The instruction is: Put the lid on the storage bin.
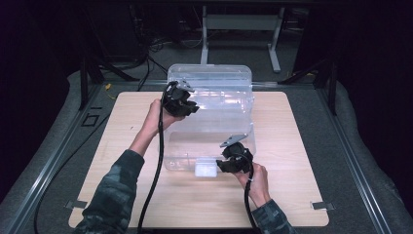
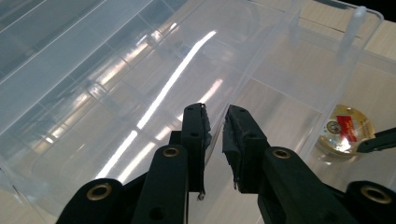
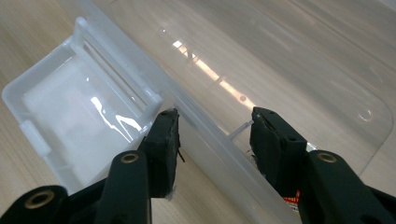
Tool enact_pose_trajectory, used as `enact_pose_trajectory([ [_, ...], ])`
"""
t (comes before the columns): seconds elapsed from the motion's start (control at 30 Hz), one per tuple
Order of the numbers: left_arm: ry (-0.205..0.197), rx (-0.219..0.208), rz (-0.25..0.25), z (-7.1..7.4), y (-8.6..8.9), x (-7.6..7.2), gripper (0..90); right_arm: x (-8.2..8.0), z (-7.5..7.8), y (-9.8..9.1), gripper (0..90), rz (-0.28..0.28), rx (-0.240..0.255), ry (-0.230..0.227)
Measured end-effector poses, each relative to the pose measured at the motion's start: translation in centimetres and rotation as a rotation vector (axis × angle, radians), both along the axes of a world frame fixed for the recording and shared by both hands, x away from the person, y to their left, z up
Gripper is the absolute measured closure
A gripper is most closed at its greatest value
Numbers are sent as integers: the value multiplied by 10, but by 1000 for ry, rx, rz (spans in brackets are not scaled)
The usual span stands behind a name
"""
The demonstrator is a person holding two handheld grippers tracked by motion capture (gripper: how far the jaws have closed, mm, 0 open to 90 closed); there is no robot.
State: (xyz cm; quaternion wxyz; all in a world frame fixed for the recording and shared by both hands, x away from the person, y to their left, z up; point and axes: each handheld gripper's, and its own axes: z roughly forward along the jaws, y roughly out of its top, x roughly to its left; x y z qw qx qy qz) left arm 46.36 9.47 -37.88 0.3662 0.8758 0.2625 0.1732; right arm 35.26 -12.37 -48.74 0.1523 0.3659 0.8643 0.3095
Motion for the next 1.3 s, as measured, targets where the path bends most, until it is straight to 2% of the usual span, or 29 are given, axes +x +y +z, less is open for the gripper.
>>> enact_pose_trajectory([
  [0.07,6,-12,-9,0,2,-2,776,2,0,0,527,-3,-2,0],
  [0.3,-9,-40,-19,-4,4,-12,774,9,0,-1,526,-6,-2,1],
  [0.77,-37,-56,22,-10,5,-26,767,14,1,-2,523,-3,-12,0],
  [1.03,-76,-51,38,-14,5,-36,765,14,1,-1,521,-3,-19,4],
  [1.23,-104,-63,51,-17,6,-41,757,14,1,-1,520,-1,-21,6],
  [1.3,-97,-82,48,-17,9,-40,755,14,1,-1,519,0,-22,6],
])
